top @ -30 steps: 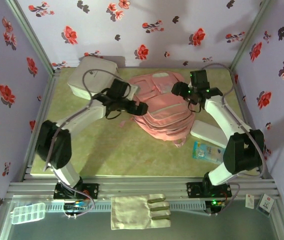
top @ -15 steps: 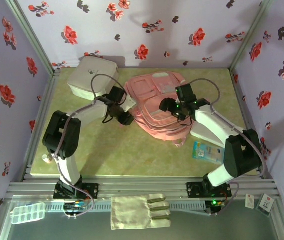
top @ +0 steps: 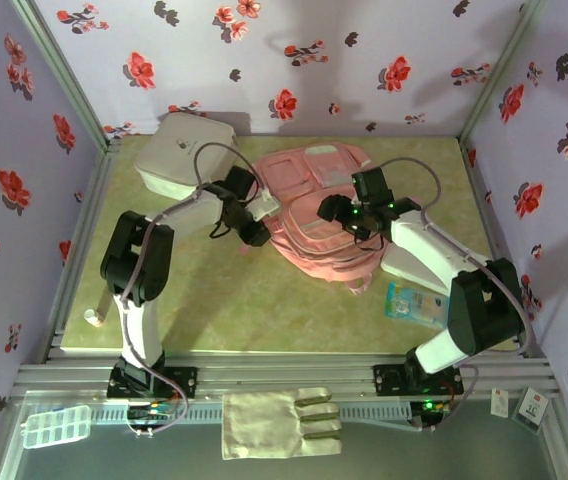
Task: Pack the student bag
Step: Zip the student bag at the center of the table.
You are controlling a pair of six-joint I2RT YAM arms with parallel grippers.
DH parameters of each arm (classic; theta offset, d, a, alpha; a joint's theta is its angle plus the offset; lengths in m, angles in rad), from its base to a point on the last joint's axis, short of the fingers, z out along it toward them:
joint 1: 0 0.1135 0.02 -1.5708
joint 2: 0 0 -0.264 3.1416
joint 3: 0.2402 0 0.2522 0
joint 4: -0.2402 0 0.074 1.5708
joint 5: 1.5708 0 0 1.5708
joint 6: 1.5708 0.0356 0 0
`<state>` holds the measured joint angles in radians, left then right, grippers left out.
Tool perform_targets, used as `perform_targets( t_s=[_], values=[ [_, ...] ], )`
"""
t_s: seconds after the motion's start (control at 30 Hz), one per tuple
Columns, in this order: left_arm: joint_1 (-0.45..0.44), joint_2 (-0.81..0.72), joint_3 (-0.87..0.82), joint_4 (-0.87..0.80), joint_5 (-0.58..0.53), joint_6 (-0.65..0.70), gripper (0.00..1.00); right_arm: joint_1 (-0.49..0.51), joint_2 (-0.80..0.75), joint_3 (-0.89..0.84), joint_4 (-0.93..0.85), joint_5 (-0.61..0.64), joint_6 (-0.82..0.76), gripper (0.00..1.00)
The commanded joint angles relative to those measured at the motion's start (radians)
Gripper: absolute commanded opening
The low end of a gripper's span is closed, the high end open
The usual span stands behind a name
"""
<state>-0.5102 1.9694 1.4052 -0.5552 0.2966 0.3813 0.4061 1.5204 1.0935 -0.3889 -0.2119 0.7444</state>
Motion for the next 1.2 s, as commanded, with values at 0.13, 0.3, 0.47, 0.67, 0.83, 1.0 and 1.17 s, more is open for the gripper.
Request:
perform_targets(
  t_s=[0.13, 0.3, 0.47, 0.67, 0.83, 1.0, 1.17],
  values=[
    [0.007, 0.085, 0.110, -0.152, 0.033, 0.035, 0.39, 0.006, 0.029, 0.000, 0.013, -0.018, 0.012, 0.78],
    [0.007, 0.108, 0.146, -0.141, 0.010, 0.009, 0.38, 0.009, 0.042, -0.001, 0.021, -0.019, 0.013, 0.78],
    [0.004, 0.141, 0.198, -0.172, 0.008, 0.001, 0.40, 0.011, 0.055, 0.003, 0.022, -0.020, 0.012, 0.78],
    [-0.001, 0.160, 0.227, -0.238, 0.080, 0.066, 0.39, 0.012, 0.073, 0.000, 0.031, -0.018, 0.012, 0.78],
    [-0.003, 0.158, 0.234, -0.240, 0.115, 0.085, 0.34, 0.013, 0.098, 0.016, 0.037, -0.011, 0.008, 0.77],
    [-0.008, 0.181, 0.253, -0.235, 0.116, 0.080, 0.39, 0.013, 0.117, 0.038, 0.024, 0.039, -0.012, 0.77],
    [-0.013, 0.207, 0.282, -0.229, 0.116, 0.067, 0.36, 0.013, 0.133, 0.051, 0.021, 0.055, -0.018, 0.77]
  ],
)
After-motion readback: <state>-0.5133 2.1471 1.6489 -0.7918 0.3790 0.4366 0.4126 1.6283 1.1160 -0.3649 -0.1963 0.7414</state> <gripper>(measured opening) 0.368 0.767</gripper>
